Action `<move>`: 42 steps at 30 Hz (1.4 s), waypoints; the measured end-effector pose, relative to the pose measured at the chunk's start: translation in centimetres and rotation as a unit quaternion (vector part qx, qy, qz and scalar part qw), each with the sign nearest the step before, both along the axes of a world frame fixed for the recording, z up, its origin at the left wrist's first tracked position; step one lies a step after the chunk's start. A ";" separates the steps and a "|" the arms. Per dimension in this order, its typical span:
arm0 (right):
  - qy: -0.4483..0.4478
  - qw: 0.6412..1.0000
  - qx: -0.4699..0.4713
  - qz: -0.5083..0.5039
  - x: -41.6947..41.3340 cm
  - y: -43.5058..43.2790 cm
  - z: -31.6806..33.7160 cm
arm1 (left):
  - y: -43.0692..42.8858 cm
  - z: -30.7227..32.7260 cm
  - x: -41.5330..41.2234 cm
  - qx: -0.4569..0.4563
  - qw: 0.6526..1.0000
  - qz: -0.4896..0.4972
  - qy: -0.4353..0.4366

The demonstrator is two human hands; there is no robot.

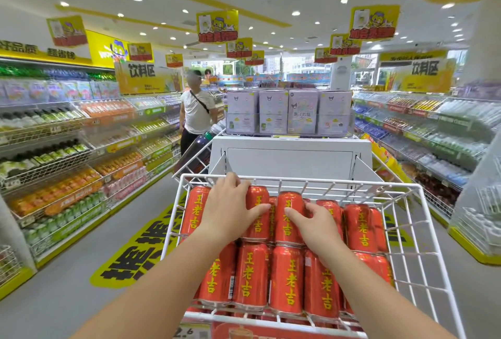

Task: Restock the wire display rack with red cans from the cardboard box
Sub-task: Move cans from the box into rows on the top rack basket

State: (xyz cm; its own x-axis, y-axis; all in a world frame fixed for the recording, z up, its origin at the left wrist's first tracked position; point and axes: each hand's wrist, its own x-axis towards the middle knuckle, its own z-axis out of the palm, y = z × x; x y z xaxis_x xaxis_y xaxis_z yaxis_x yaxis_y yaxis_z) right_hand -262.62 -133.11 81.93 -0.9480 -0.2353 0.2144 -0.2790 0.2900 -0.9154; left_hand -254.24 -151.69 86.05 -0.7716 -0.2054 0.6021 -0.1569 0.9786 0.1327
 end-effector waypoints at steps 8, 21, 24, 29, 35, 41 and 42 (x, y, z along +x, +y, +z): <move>0.051 0.997 0.040 -0.042 0.5 0.2 0.0 | 0.6 -2.3 -0.9 0.004 1.000 0.023 -0.018; 0.057 0.992 0.114 -0.021 0.6 0.3 0.6 | 2.4 -2.3 -0.1 -0.046 0.990 0.072 -0.113; 0.062 0.980 0.191 -0.014 0.6 0.5 1.5 | 2.5 -1.8 1.3 -0.069 0.984 0.059 -0.155; 0.099 0.947 0.305 -0.018 2.6 1.3 2.7 | 2.2 -1.7 4.1 -0.088 0.982 0.022 -0.168; 0.207 0.867 0.451 -0.046 8.0 2.3 3.0 | 1.4 -1.8 8.3 -0.115 0.977 -0.039 -0.176; 0.224 0.820 0.520 -0.084 15.1 4.9 1.2 | 1.0 -3.5 13.1 -0.159 0.964 -0.088 -0.192; 0.217 0.814 0.532 -0.086 16.3 5.3 0.8 | 1.1 -3.9 14.1 -0.160 0.963 -0.100 -0.193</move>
State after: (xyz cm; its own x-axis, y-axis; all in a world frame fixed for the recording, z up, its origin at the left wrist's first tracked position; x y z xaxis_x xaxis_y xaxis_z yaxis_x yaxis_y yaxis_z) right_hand -246.34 -127.76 82.77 -0.8758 -0.3788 0.2991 -0.3809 0.9230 0.0537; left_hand -240.13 -150.56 82.18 -0.9554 0.1183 0.2705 0.0609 0.9755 -0.2114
